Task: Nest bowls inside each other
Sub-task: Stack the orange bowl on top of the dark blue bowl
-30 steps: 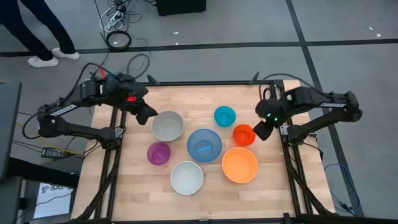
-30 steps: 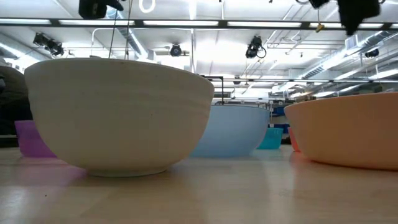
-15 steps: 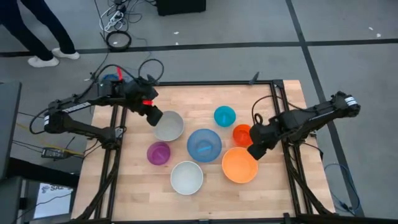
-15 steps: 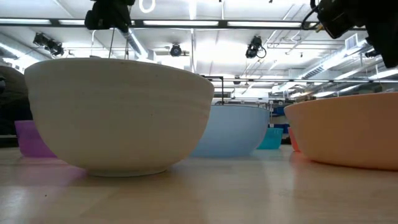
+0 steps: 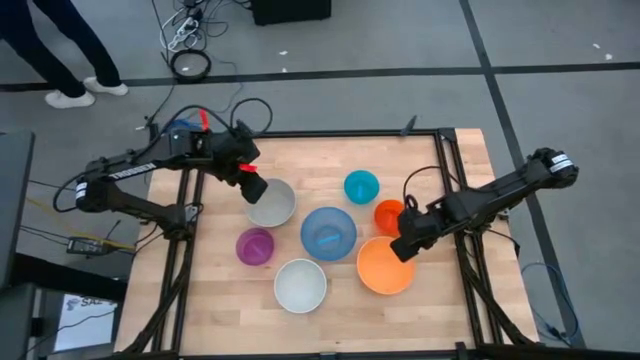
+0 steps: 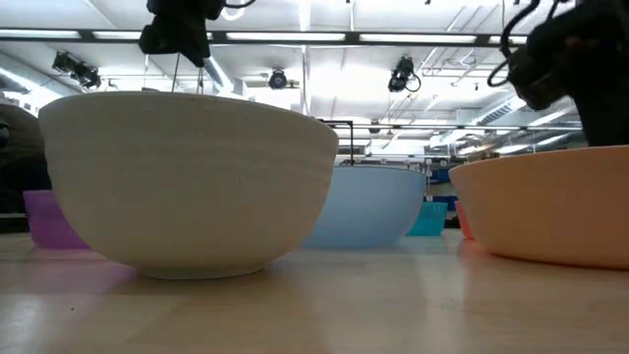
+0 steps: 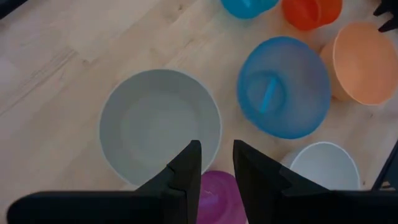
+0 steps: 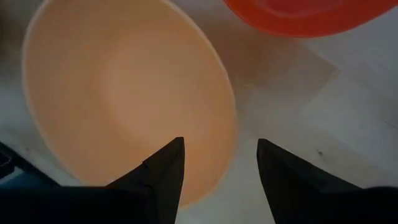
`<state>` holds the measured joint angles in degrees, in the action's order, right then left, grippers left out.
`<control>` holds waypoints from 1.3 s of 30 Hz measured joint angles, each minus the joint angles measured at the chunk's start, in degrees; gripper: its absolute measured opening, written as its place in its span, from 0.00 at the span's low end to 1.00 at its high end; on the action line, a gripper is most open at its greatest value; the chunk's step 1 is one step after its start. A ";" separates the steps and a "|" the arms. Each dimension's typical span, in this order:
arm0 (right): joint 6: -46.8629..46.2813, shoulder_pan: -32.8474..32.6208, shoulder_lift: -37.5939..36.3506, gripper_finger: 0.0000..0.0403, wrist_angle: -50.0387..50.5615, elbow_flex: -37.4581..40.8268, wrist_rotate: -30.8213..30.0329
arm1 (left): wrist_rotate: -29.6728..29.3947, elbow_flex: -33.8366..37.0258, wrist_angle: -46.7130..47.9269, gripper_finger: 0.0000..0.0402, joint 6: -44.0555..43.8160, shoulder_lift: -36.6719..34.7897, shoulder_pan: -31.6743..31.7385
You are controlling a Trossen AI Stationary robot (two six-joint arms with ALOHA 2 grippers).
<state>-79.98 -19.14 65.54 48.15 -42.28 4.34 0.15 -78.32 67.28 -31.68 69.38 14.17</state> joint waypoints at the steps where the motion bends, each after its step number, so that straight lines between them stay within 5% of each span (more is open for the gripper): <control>1: -0.11 0.00 0.00 0.47 -1.18 0.91 0.00 | -0.04 0.00 -0.10 0.25 -0.02 0.01 0.00; 19: -1.24 0.07 0.00 0.45 -14.20 10.84 -1.97 | -0.66 0.00 -0.10 0.25 -2.87 -0.04 0.00; 30: -1.14 0.07 0.00 0.04 -16.03 10.91 -1.92 | -1.23 0.00 -1.71 0.25 -3.13 -0.04 0.00; 39: 1.75 0.07 -0.62 0.00 -16.56 5.77 -1.16 | -1.25 0.00 -6.51 0.25 -3.13 -0.04 0.00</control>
<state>-78.23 -19.07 64.91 31.59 -36.52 3.18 -1.10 -78.32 60.77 -34.81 69.34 14.17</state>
